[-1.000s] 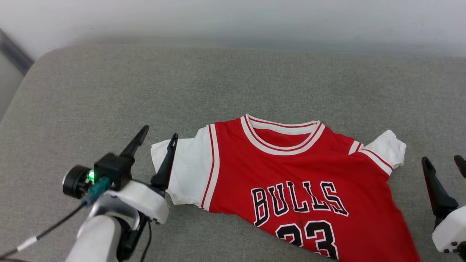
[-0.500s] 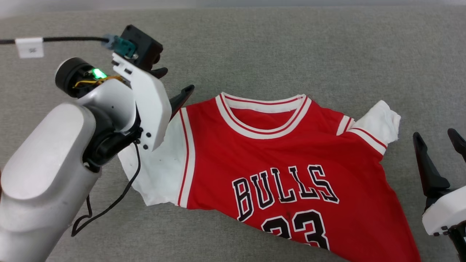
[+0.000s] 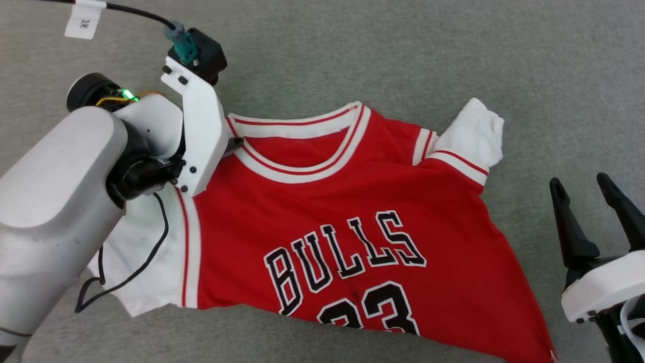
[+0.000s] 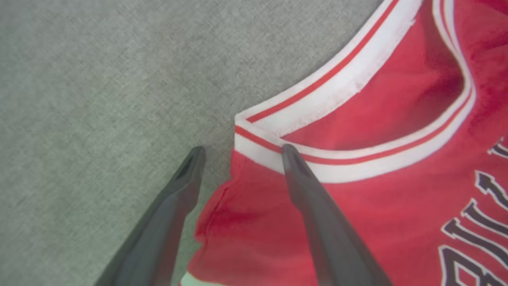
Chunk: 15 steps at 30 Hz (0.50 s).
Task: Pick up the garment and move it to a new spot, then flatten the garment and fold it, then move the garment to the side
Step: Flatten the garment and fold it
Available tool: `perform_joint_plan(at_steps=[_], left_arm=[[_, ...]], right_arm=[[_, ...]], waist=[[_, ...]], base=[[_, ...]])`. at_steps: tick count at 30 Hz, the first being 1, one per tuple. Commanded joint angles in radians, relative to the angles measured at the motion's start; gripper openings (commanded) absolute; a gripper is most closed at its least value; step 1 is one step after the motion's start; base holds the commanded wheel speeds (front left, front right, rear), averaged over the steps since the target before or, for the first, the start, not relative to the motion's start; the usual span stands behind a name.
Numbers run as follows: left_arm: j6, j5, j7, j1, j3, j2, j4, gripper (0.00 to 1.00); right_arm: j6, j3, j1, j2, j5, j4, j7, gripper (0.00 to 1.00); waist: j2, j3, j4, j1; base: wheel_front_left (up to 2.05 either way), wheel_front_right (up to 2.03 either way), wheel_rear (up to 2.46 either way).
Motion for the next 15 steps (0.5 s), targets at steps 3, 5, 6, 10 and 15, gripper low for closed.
perform_joint_plan(at_steps=[3,5,6,10,15], left_arm=[[-0.001,-0.027,0.007,-0.012,-0.045,0.012,0.023,1.00],[-0.001,-0.059,0.012,-0.003,-0.071,0.011,0.036,0.95],[-0.001,-0.077,0.010,-0.003,-0.080,0.011,0.039,0.31],[-0.001,-0.080,-0.072,-0.038,-0.074,0.008,0.065,0.00],[0.000,-0.051,-0.222,-0.099,-0.035,-0.003,0.120,0.00]], right_arm=[[-0.001,0.003,-0.002,0.013,-0.007,0.009,-0.016,1.00],[-0.001,0.001,0.002,0.016,-0.005,0.016,-0.023,1.00],[-0.001,0.000,0.004,0.016,-0.006,0.020,-0.028,1.00],[-0.001,0.004,-0.003,0.014,-0.019,0.041,-0.035,1.00],[-0.001,0.004,-0.011,0.012,-0.025,0.069,-0.038,1.00]], waist=[[-0.0001,0.029,-0.033,-0.0002],[-0.0001,0.031,-0.038,-0.0002],[-0.0001,0.032,-0.040,-0.0002],[-0.0001,0.026,-0.043,-0.0002],[-0.0001,0.000,-0.037,-0.0002]], base=[[0.00,0.00,0.00],[0.00,0.00,0.00],[0.00,0.00,0.00],[0.00,0.00,0.00],[0.00,0.00,0.00]])
